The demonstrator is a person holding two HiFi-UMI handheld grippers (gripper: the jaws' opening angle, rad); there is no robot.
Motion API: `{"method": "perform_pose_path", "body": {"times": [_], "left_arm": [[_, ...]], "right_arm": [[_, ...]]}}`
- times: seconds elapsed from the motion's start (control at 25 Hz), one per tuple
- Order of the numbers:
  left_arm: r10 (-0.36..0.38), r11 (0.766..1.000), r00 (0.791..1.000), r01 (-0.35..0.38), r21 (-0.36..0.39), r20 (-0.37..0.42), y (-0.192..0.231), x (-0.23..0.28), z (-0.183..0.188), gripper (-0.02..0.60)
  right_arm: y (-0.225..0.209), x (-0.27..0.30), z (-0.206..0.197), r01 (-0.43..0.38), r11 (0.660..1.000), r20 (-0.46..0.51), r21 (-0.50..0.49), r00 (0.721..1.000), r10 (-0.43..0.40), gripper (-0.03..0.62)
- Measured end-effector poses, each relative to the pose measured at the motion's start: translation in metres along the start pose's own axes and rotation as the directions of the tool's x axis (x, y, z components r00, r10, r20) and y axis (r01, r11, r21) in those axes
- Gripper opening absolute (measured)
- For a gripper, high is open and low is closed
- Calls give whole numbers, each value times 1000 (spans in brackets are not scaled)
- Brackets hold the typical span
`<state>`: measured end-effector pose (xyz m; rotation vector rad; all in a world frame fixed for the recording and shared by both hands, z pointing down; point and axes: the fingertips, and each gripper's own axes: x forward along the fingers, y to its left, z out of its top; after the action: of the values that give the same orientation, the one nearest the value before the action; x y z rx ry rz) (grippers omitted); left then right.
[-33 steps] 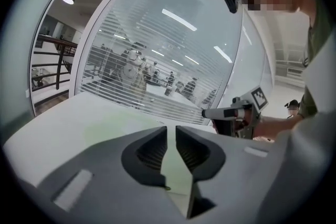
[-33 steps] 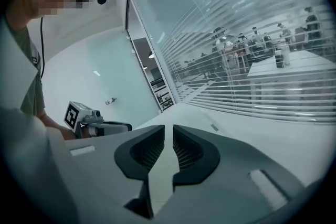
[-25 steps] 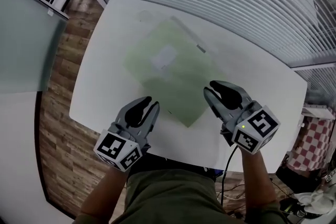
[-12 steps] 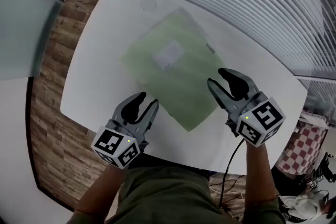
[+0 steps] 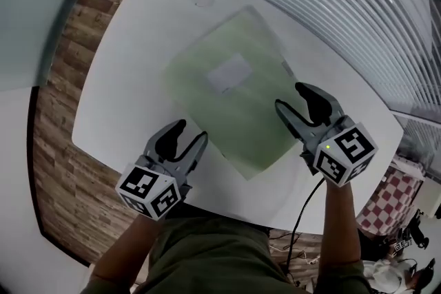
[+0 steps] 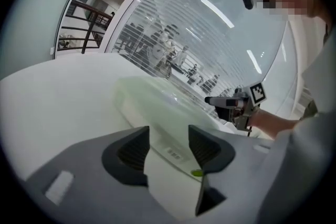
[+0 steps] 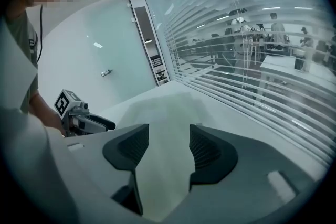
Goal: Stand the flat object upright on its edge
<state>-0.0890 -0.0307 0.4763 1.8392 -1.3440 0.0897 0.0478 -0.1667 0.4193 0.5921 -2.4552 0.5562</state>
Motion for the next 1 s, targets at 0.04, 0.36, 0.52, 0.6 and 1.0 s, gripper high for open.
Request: {"method": "perform_pose_path", "body": {"times": [0.04, 0.36, 0.52, 0.6, 1.0], "left_arm": [[1, 1000, 1000, -1, -16, -2, 2, 1, -1, 210], [4, 995, 1000, -6, -104, -19, 10, 10, -7, 253], [-10, 990, 1000, 6, -139, -26, 8, 15, -8, 279], [-20, 988, 999, 16, -156, -30, 6, 17, -9, 285], [-46, 973, 998, 33, -228, -49, 3, 28, -18, 347]], "right_arm": [[-2, 3, 0, -4, 1000, -7, -2, 1000, 4, 231], [-25, 21, -3, -24, 1000, -63, -20, 998, 23, 300], [-32, 31, -8, -51, 998, -97, -25, 994, 48, 340], [-34, 35, -13, -66, 997, -118, -29, 991, 62, 354], [-42, 48, -28, -153, 988, -212, -8, 966, 148, 389]]}}
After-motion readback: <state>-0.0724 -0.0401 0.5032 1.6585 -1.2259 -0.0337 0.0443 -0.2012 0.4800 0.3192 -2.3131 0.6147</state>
